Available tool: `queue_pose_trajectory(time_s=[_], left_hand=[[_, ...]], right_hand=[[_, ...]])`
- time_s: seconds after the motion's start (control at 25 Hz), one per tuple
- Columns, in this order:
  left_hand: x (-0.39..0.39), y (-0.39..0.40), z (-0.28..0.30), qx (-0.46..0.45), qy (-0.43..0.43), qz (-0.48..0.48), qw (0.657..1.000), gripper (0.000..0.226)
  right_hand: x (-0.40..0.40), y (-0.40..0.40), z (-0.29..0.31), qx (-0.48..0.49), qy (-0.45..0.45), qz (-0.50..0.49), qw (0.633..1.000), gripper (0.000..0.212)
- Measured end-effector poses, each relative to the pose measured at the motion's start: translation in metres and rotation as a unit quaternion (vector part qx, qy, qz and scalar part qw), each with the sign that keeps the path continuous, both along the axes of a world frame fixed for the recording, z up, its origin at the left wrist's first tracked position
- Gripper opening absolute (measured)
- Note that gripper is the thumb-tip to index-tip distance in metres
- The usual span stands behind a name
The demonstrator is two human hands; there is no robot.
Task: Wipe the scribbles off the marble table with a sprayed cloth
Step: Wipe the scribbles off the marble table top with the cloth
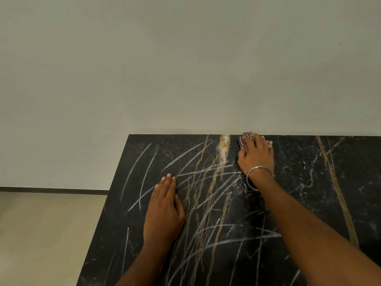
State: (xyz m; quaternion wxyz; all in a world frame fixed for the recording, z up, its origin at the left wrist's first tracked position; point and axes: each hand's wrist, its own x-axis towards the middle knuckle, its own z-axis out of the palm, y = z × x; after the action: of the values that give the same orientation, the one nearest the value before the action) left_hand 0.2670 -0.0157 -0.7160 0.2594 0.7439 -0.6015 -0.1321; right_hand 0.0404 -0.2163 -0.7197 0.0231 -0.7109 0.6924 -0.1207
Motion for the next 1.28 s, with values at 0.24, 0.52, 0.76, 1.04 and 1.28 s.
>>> queue_pose_trajectory(time_s=[0.24, 0.52, 0.76, 1.04, 1.28], left_hand=[[0.000, 0.000, 0.000, -0.003, 0.014, -0.001, 1.000, 0.054], [0.003, -0.001, -0.006, -0.004, 0.007, -0.004, 1.000, 0.054], [0.004, 0.001, -0.001, 0.002, 0.017, -0.012, 1.000, 0.055], [0.003, -0.001, -0.001, 0.000, 0.008, -0.010, 1.000, 0.054], [0.003, 0.000, 0.001, -0.009, 0.007, -0.010, 1.000, 0.054]], right_hand=[[0.037, 0.010, 0.001, 0.021, 0.013, 0.098, 0.995, 0.051], [0.008, -0.014, 0.002, 0.020, -0.003, -0.012, 1.000, 0.049], [0.046, 0.028, 0.003, 0.031, 0.002, 0.083, 0.996, 0.052], [-0.023, 0.029, 0.001, 0.018, 0.007, -0.010, 1.000, 0.050], [0.034, 0.063, 0.001, 0.015, 0.001, 0.047, 0.999, 0.051]])
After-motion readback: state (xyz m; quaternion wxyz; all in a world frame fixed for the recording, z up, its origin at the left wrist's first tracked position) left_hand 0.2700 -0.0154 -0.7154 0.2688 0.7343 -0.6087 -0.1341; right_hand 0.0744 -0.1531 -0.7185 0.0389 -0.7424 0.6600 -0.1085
